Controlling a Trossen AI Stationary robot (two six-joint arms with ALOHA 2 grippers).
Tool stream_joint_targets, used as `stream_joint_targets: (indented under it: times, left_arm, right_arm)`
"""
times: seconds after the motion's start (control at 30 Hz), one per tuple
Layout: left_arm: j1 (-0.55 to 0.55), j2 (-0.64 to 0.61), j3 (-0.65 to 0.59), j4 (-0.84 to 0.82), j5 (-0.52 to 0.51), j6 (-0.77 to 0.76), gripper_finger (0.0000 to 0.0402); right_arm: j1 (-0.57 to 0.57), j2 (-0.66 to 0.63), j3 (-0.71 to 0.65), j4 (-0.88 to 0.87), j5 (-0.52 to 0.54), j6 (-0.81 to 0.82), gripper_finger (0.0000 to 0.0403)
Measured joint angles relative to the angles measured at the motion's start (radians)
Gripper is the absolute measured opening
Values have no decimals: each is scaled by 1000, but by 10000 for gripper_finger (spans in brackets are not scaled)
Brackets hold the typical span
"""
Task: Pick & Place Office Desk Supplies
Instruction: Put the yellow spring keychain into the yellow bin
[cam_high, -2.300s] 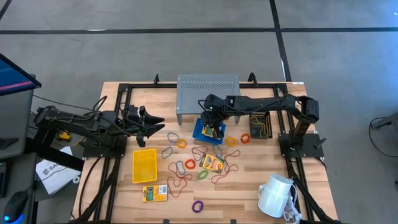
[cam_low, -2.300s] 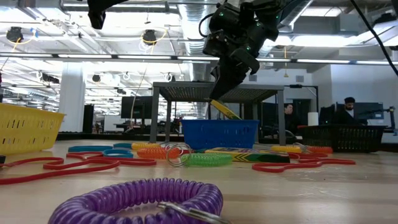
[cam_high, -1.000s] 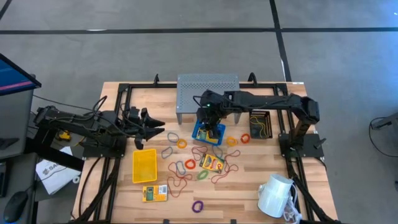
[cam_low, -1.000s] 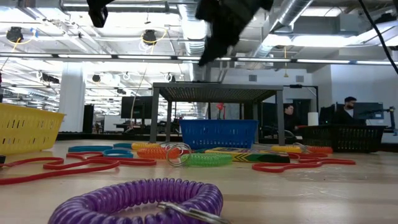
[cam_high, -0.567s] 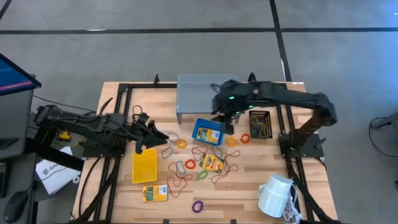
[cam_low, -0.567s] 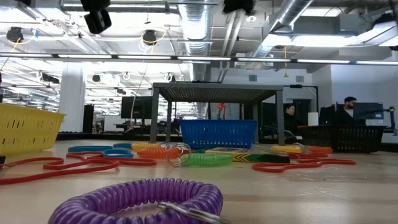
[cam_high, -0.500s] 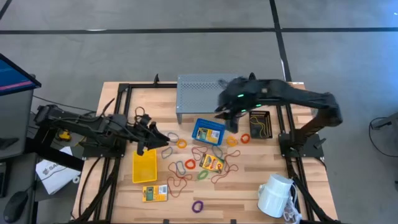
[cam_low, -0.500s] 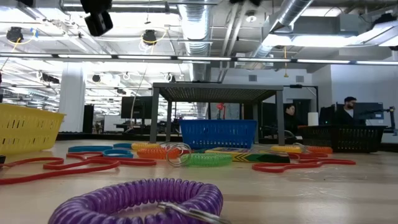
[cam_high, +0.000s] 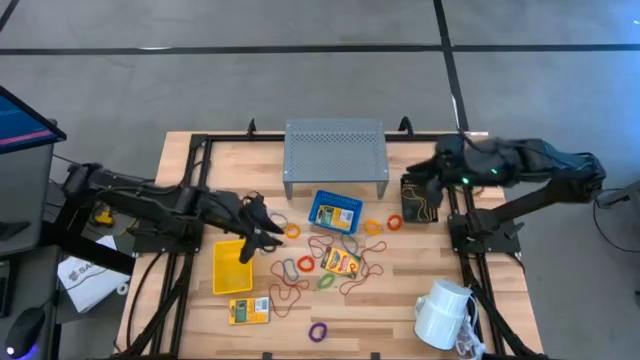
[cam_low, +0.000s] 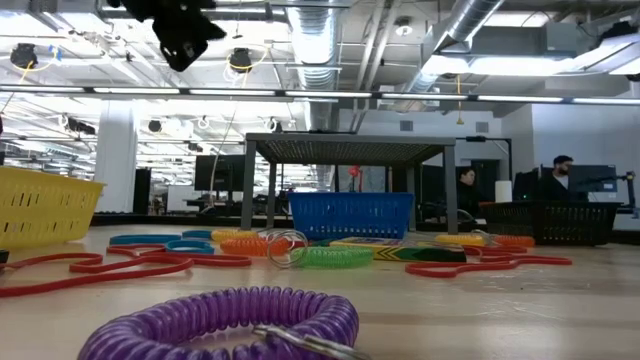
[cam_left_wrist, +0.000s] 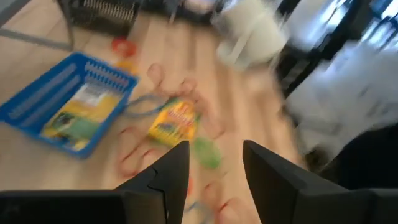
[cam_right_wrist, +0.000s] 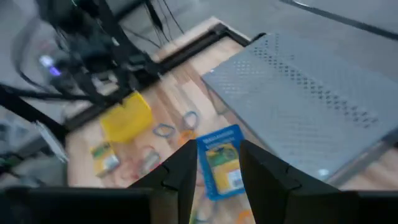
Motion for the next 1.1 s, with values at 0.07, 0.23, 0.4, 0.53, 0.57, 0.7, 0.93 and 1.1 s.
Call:
stream_joint_targets:
  times: [0.07, 0.23, 0.4, 0.53, 0.57, 0.7, 0.93, 1.1]
  left_arm:
    - [0, 50, 56, -83, -21, 59, 145]
    - [21, 179, 153, -242, -35, 171, 145]
    - [51, 298, 208, -310, -34, 245, 145]
    - [73, 376, 215, -322, -35, 278, 145]
    - [76, 392, 215, -322, -34, 287, 145]
    - [77, 431, 215, -321, -34, 328, 145]
    - [85, 458, 216, -318, -34, 351, 145]
    - [101, 492, 217, -297, -34, 351, 145]
  right_arm:
    - [48, -53, -78, 79, 32, 46, 116]
    - [132, -142, -247, 183, 94, 135, 116]
    - [205, -176, -364, 271, 140, 208, 116]
    - [288, -208, -450, 465, 268, 192, 116]
    - [308, -226, -471, 509, 276, 180, 116]
    - [375, -287, -539, 596, 317, 167, 116]
    - [462, -387, -664, 601, 325, 160, 116]
    - [481, -466, -778, 612, 325, 201, 116]
